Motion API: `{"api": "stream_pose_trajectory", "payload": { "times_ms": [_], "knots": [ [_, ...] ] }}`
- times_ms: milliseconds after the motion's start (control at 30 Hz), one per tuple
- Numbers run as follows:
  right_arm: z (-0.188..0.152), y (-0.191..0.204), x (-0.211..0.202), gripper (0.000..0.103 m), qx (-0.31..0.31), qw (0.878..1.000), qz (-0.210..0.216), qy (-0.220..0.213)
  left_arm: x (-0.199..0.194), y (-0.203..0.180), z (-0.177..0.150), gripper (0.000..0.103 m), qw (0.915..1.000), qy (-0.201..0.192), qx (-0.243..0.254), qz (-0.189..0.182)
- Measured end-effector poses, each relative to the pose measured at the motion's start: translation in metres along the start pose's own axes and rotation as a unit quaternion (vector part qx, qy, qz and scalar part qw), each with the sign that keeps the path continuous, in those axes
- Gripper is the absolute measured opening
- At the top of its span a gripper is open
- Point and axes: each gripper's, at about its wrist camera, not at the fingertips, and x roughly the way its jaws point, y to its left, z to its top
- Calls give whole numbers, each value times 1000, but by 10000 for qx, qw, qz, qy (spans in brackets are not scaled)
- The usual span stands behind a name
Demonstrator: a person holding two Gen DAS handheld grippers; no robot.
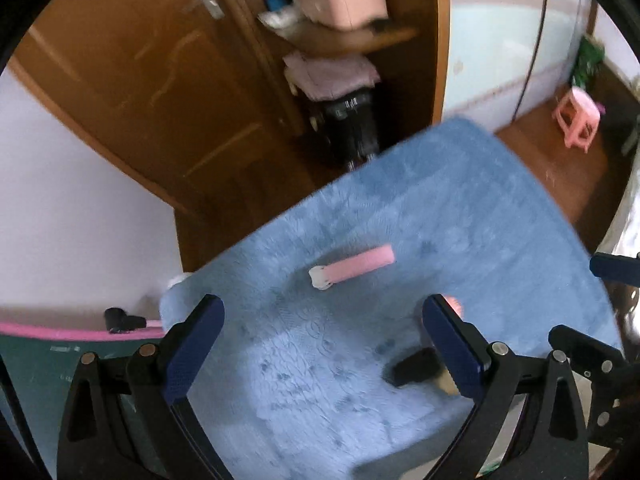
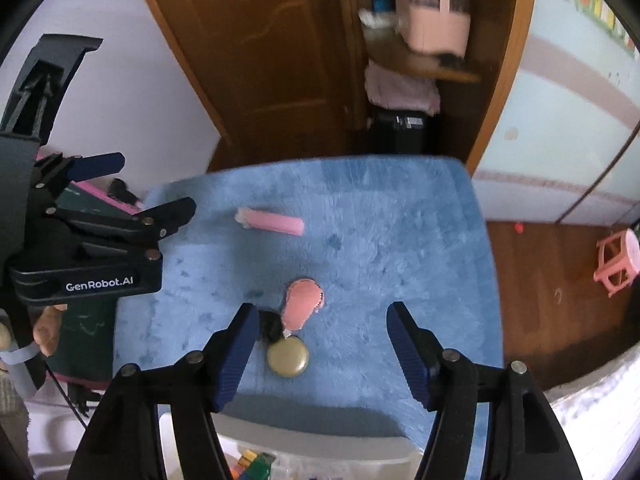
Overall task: Organize rigid objects
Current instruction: 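Move both open tools back over the pink roller and pink brush, then grasp the pink hair roller with the left tool while the right tool grasps the pink brush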
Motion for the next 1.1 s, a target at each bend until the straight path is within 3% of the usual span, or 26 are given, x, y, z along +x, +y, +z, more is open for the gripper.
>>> {"api": "stream_pose_trajectory", "payload": {
  "times_ms": [233, 333, 533, 700, 933, 1000, 1033, 1100],
  "knots": [
    [-4, -4, 85, 67, 402, 9962, 73, 774, 84, -3, -1, 100, 9968, 667, 429, -128],
    [-9, -1, 115, 67, 472, 9940, 70, 986, 105, -12, -5, 100, 9943, 715, 789, -79],
    [-14, 5, 165, 67, 737, 9891, 125, 1269, 132, -23, 1, 100, 9916, 762, 1026, -213],
    [-18, 12, 187, 67, 904, 9856, 161, 1417, 149, -32, 3, 100, 9912, 763, 1052, -269],
    [-24, 24, 190, 65, 768, 9879, -137, 1340, 162, -39, 8, 99, 9904, 792, 1127, -116],
    [-26, 29, 192, 56, 765, 9881, -157, 1326, 163, -37, 12, 93, 9915, 805, 1017, -108],
    [-29, 29, 191, 43, 749, 9880, -207, 1334, 165, -35, 13, 84, 9917, 826, 980, -135],
    [-32, 28, 189, 40, 748, 9878, -236, 1343, 169, -34, 14, 70, 9908, 982, 896, -253]
  ]
}}
